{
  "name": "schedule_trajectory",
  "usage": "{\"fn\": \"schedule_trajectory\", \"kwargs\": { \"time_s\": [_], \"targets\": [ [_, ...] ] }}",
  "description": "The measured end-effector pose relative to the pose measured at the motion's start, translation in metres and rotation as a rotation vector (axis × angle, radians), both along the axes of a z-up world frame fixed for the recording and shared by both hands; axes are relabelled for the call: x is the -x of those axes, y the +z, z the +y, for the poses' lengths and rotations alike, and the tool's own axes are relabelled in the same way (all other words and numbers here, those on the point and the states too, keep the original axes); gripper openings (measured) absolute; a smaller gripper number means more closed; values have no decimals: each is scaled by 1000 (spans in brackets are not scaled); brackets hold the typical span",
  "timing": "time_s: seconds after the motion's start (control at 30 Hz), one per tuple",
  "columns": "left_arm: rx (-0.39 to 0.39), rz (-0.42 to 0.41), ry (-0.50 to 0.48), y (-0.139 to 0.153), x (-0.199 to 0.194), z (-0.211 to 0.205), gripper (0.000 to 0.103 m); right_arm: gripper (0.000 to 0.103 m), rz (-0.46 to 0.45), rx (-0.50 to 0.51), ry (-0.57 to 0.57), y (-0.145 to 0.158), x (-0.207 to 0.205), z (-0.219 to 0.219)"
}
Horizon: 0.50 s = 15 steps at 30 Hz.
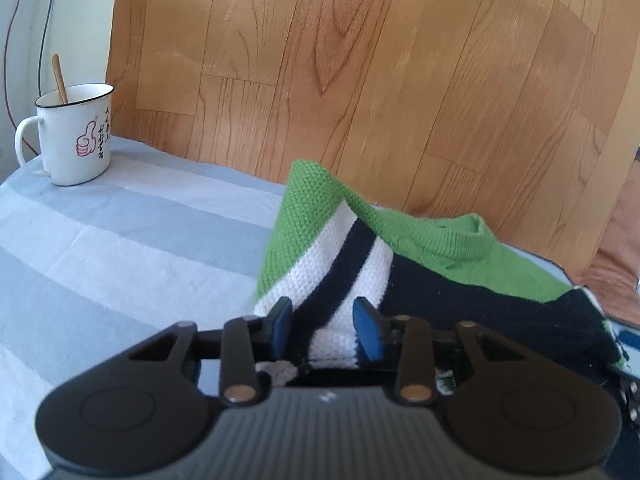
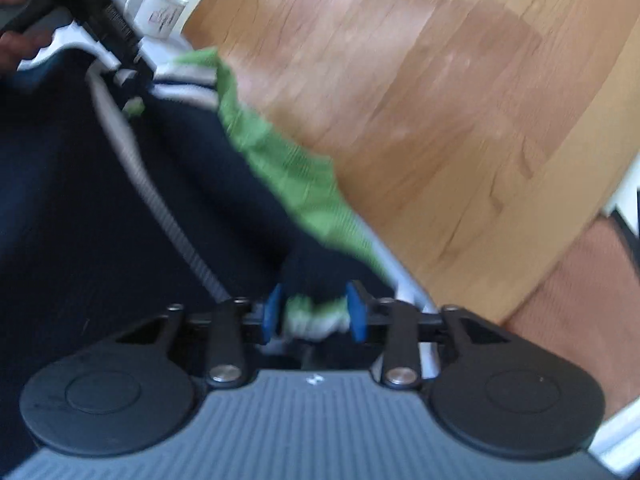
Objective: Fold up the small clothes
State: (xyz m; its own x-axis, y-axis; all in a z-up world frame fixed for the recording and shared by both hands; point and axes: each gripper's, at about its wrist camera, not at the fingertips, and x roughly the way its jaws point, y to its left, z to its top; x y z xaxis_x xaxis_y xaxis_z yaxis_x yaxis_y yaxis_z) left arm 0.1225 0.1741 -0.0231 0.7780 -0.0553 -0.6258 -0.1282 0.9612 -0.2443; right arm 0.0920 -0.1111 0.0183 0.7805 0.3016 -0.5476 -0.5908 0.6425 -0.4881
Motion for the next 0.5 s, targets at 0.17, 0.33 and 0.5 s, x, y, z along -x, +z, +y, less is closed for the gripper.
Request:
{"fn": "schedule_trajectory", "kwargs": {
  "time_s": [0.17,0.33,0.5],
  "targets": [
    [27,8,24,2,1,8,33,52,60,-172,45,36,0,27],
    [28,13,77,4,2,17,33,52,160,-216,209,36,-7,102],
    [97,58,92,-3,-4,31,33,32,224,-134,143,2,-29,155]
  ]
}}
